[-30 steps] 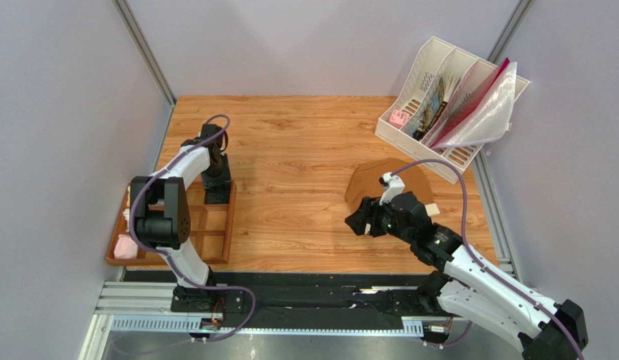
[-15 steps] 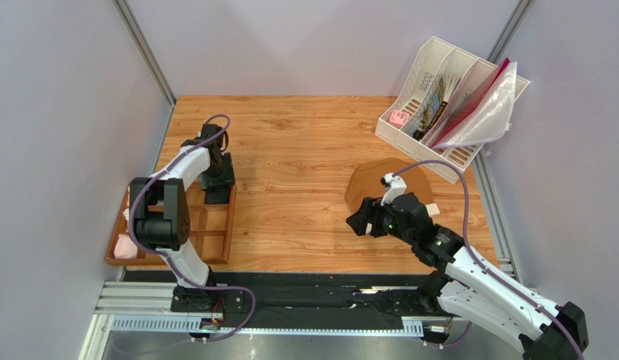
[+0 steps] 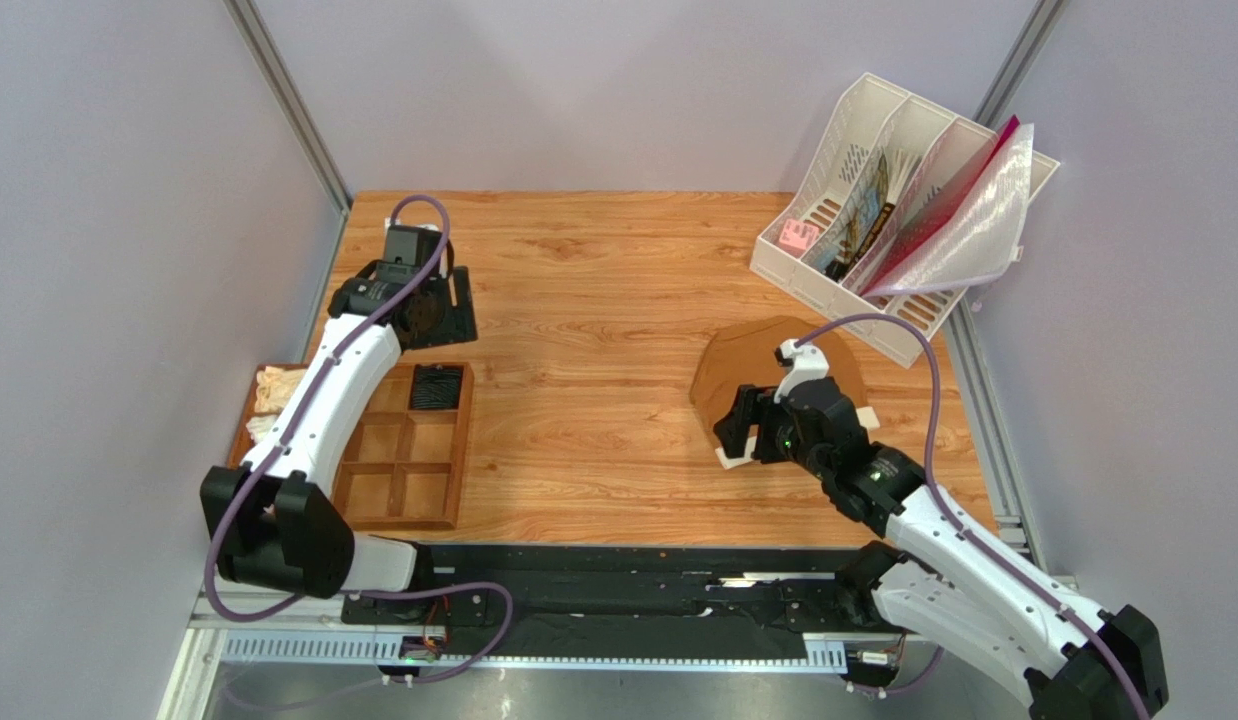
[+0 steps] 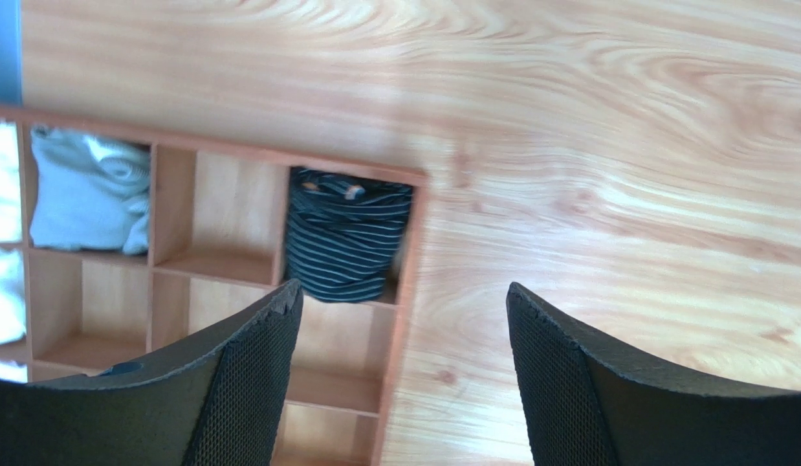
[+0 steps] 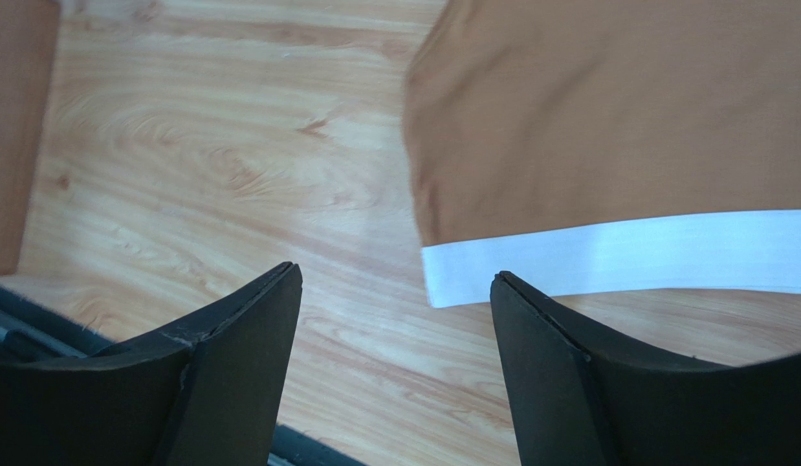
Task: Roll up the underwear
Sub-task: Reset both arms
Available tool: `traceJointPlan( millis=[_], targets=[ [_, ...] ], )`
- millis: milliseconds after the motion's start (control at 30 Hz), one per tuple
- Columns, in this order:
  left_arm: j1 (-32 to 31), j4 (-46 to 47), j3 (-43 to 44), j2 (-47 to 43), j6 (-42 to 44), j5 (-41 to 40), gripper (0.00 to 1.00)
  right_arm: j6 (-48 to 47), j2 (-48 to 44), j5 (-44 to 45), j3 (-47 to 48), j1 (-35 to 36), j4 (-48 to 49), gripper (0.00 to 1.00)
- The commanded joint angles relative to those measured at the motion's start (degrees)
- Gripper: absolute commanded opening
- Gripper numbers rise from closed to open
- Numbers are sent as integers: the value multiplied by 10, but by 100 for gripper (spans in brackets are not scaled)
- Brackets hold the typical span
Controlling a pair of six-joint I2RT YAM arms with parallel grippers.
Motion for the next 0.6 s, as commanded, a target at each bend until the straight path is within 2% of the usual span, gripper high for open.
traceJointPlan(
  millis=[0, 67, 167, 267, 400, 567],
  targets=[
    [-67, -5, 11, -51, 0, -31, 81, -34, 3, -14, 26, -79, -1, 76],
    [-91, 10, -5, -96, 1, -32, 81, -41, -1, -28, 30, -113, -6, 76],
    [-145, 50, -75, -171, -10, -26, 83, -54, -14, -33, 42, -171, -22, 76],
    [-179, 95, -129, -245, -16, -20, 86, -53, -29, -37, 50, -192, -32, 76],
    [-185, 116, -181, -300, -5, 59, 89, -55, -53, -13, 50, -194, -42, 76],
    [-185, 106, -177, -327, 18, 79, 90, -54, -68, 8, 51, -194, -60, 76]
  ],
)
